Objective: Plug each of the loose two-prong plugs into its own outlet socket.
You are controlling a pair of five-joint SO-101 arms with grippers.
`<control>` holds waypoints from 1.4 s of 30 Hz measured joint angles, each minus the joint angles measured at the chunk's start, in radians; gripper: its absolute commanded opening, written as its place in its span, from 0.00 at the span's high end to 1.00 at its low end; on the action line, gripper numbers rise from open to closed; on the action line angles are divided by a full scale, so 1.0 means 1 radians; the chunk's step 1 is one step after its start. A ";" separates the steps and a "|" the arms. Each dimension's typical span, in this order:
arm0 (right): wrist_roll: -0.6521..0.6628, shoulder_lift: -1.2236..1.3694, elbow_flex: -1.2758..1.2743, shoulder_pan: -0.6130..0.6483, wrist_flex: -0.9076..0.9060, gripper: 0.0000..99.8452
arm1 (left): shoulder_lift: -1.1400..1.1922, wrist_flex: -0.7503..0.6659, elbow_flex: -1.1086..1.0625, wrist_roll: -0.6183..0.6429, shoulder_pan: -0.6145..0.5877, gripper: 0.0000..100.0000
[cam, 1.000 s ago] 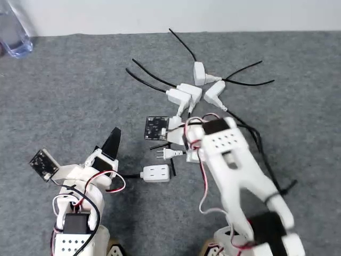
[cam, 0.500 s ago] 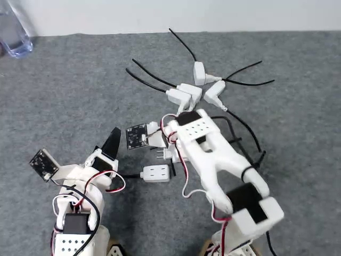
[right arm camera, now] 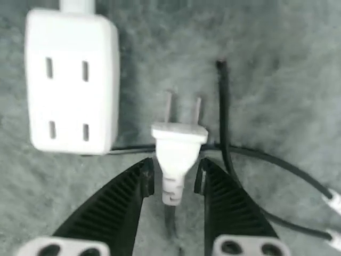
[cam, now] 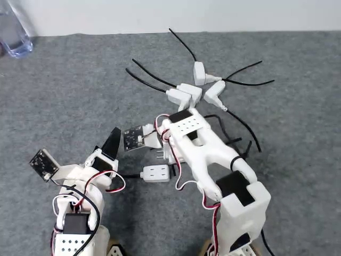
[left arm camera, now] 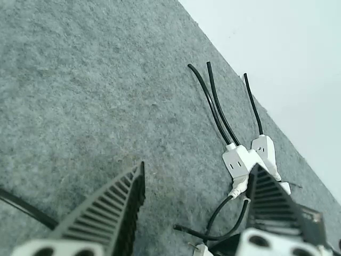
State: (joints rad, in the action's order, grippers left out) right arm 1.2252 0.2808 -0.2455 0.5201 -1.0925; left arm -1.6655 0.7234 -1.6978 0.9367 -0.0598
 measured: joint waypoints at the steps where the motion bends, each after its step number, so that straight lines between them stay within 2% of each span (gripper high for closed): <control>1: 0.000 0.000 0.000 0.008 0.000 0.87 | 0.000 0.000 0.000 0.000 0.000 0.71; 42: -0.051 0.014 0.069 0.044 -0.063 0.88 | -0.011 0.000 0.003 0.005 -0.006 0.71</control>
State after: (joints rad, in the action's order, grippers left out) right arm 1.1745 0.2946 -0.1765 0.5646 -1.1554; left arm -1.6763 0.7234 -1.6947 0.9413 -0.0660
